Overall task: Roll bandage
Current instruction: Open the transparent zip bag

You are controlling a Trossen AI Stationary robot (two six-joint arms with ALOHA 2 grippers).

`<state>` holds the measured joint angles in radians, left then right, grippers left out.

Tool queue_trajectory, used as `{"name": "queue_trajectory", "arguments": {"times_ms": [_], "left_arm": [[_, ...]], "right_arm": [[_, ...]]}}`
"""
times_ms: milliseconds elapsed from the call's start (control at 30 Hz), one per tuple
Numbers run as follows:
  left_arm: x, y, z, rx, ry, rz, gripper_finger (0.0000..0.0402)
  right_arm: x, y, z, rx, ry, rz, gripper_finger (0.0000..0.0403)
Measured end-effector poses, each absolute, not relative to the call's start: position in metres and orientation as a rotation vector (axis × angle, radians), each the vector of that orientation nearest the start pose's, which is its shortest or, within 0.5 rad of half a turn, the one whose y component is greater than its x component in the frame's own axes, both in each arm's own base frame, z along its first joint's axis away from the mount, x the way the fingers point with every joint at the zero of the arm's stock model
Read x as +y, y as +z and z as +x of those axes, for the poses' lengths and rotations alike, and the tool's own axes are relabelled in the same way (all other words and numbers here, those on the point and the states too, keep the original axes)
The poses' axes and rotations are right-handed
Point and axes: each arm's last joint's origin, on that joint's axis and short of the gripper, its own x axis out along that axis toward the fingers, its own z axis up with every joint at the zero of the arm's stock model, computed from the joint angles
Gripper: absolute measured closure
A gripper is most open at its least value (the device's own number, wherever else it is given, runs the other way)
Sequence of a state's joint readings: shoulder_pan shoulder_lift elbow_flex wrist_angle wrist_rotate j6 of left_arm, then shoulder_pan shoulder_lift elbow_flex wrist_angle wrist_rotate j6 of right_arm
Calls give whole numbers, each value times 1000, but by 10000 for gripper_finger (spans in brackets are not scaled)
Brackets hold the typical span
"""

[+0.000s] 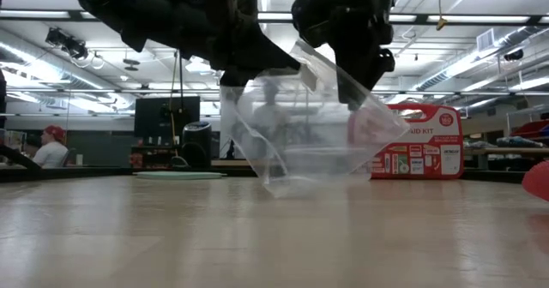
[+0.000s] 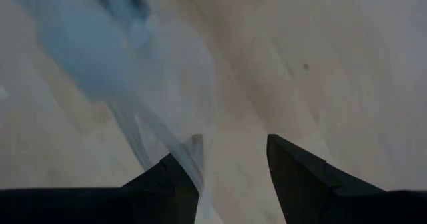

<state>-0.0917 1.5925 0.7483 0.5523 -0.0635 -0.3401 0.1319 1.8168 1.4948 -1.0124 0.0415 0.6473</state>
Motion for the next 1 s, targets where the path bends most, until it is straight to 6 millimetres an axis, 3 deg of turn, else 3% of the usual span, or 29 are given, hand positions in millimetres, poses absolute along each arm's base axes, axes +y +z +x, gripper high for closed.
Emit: {"name": "queue_trajectory", "arguments": {"times_ms": [1000], "left_arm": [[-21, 206, 320, 294, -14, -332, 401]], "right_arm": [[67, 246, 346, 1375, -225, 367, 245]]}}
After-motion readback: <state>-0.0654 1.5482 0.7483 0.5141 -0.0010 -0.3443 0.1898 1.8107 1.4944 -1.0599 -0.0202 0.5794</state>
